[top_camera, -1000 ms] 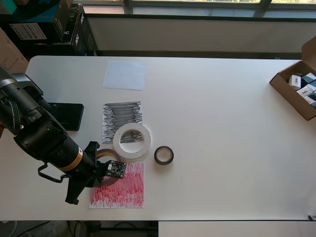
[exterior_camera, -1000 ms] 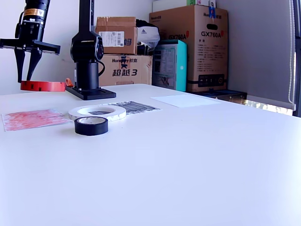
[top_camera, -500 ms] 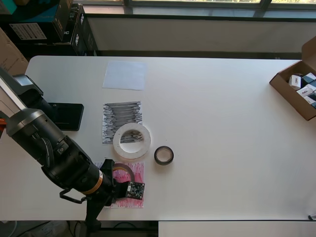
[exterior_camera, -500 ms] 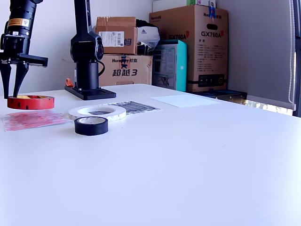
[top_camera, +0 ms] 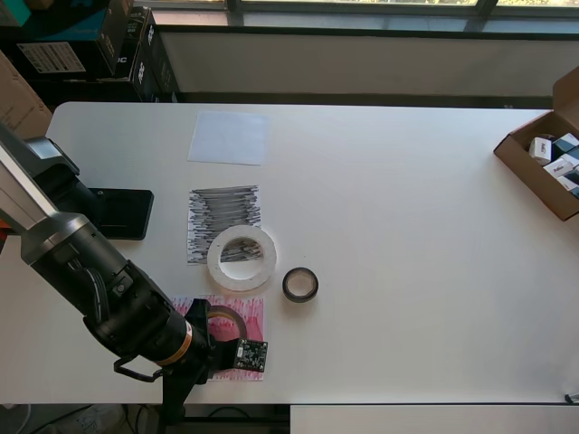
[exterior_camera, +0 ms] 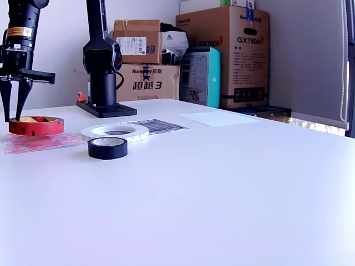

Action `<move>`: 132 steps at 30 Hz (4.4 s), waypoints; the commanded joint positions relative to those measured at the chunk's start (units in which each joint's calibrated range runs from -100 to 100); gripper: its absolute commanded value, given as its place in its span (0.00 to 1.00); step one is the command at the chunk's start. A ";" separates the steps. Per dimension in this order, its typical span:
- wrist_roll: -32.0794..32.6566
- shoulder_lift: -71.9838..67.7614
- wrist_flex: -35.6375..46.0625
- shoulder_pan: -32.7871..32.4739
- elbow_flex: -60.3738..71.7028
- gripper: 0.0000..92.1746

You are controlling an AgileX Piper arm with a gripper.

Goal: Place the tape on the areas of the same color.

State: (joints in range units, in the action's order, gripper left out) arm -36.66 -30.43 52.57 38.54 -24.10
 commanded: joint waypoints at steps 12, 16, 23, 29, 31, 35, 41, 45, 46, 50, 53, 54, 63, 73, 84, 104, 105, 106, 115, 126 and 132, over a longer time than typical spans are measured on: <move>-0.34 -0.44 -0.08 -0.36 -0.11 0.00; -0.34 -0.44 -0.08 -0.36 -0.11 0.01; -0.34 -0.44 -0.08 -0.36 -0.11 0.26; -1.81 -0.53 -0.08 -0.36 -0.29 0.47; -2.22 -0.53 -0.08 -0.36 -0.29 0.47; -2.22 -0.44 -0.08 -0.36 -0.29 0.47; -1.81 1.06 0.77 -0.36 0.43 0.47; -1.73 6.21 1.19 -0.28 -0.29 0.47; -1.65 7.80 2.55 -0.36 -0.48 0.47; -0.66 13.50 8.83 -2.57 -0.66 0.47; 3.84 16.78 11.71 -5.72 -0.66 0.47; 5.39 17.62 12.14 -6.99 -0.66 0.47; 15.46 20.99 12.48 -17.25 -0.84 0.47; 22.50 20.33 12.39 -24.82 -4.38 0.47; 34.54 20.05 11.54 -32.24 -4.47 0.47; 40.84 10.42 7.72 -32.72 -3.93 0.47; 40.76 10.42 7.72 -32.72 -3.93 0.47; 40.68 10.42 7.81 -32.72 -4.11 0.47; 40.60 10.14 8.49 -31.45 -4.57 0.47; 40.60 9.57 7.81 -31.69 -4.75 0.47; 40.60 6.77 7.72 -31.14 -4.47 0.47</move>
State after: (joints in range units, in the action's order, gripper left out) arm 4.10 -21.84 60.66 7.21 -28.85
